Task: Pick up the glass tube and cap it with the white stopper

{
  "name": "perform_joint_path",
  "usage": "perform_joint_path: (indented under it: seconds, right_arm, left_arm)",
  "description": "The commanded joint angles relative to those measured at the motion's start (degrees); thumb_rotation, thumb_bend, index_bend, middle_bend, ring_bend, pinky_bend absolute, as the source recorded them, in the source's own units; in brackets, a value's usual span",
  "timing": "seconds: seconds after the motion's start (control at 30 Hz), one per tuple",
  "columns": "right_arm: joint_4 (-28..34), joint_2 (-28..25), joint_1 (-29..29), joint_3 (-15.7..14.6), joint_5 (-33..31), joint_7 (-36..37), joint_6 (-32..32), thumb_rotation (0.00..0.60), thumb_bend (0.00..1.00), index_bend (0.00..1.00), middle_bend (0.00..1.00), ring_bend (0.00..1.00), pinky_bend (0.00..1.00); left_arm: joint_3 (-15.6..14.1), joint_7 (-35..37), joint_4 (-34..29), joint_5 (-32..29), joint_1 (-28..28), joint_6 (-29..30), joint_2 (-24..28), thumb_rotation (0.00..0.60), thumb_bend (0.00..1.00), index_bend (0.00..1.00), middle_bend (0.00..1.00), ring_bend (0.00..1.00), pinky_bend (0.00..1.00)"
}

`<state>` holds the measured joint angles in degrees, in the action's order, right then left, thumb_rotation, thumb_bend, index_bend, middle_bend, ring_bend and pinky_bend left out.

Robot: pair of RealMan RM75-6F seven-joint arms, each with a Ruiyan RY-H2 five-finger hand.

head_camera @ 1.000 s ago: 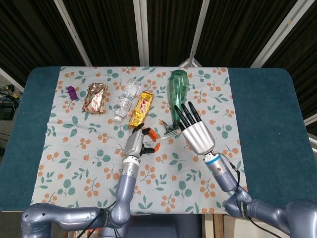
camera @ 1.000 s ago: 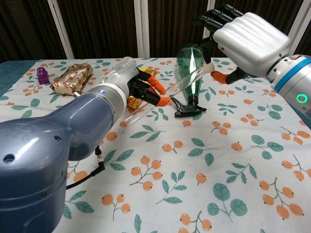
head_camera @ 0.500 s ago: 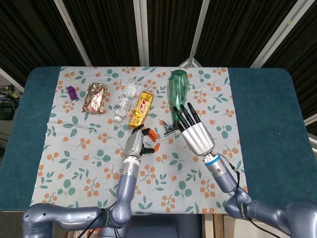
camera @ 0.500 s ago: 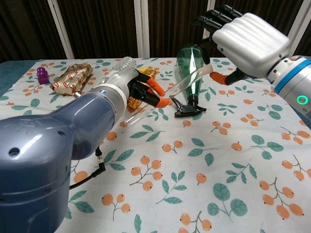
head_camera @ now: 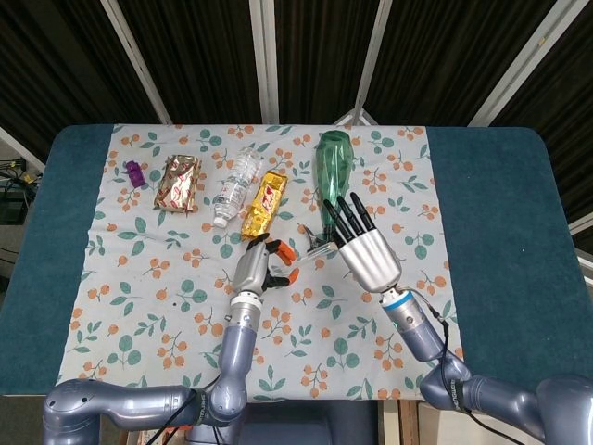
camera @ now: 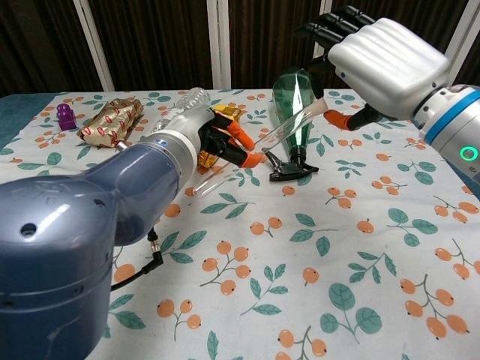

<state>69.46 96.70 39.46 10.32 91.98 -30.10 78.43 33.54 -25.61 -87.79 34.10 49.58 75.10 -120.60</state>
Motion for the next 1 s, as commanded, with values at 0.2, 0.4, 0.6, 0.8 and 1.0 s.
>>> perform_joint_path:
  seconds: [0.2, 0.4, 0.6, 0.8, 1.0]
  right_arm:
    - [0.1, 0.0, 0.1, 0.1, -0.1, 0.0, -0.3, 0.6, 0.42, 0.58, 0.11, 0.0, 0.0]
    - [0.2, -0.1, 0.0, 0.2, -0.3, 0.0, -0.4, 0.6, 0.42, 0.58, 0.11, 0.0, 0.0]
    - [0.5, -0.2, -0.1, 0.1, -0.1, 0.0, -0.4, 0.6, 0.41, 0.58, 0.11, 0.0, 0.0]
    - [0.9, -0.3, -0.1, 0.0, 0.0, 0.0, -0.4, 0.6, 0.42, 0.58, 0.11, 0.0, 0.0]
    - [0.7, -0.4, -0.3, -0.1, 0.0, 0.0, -0.4, 0.6, 0.42, 0.55, 0.11, 0.0, 0.0]
  left_arm:
    - [-1.2, -0.1, -0.3, 1.7, 0.2, -0.3, 0.4, 0.6, 0.52, 0.67, 0.53, 0.08, 0.0]
    - [-2.4, 0.5, 0.1, 3.7, 0.0, -0.6, 0.7, 0.6, 0.52, 0.67, 0.53, 0.08, 0.0]
    - [-2.3, 0.6, 0.3, 3.9, 0.1, -0.7, 0.5, 0.6, 0.52, 0.67, 0.53, 0.08, 0.0]
    - [-2.1, 0.4, 0.5, 3.9, 0.2, -0.6, 0.5, 0.6, 0.52, 0.67, 0.53, 0.08, 0.0]
    - [-2.1, 0.3, 0.8, 3.8, 0.1, -0.6, 0.5, 0.6, 0.52, 0.67, 0.53, 0.08, 0.0]
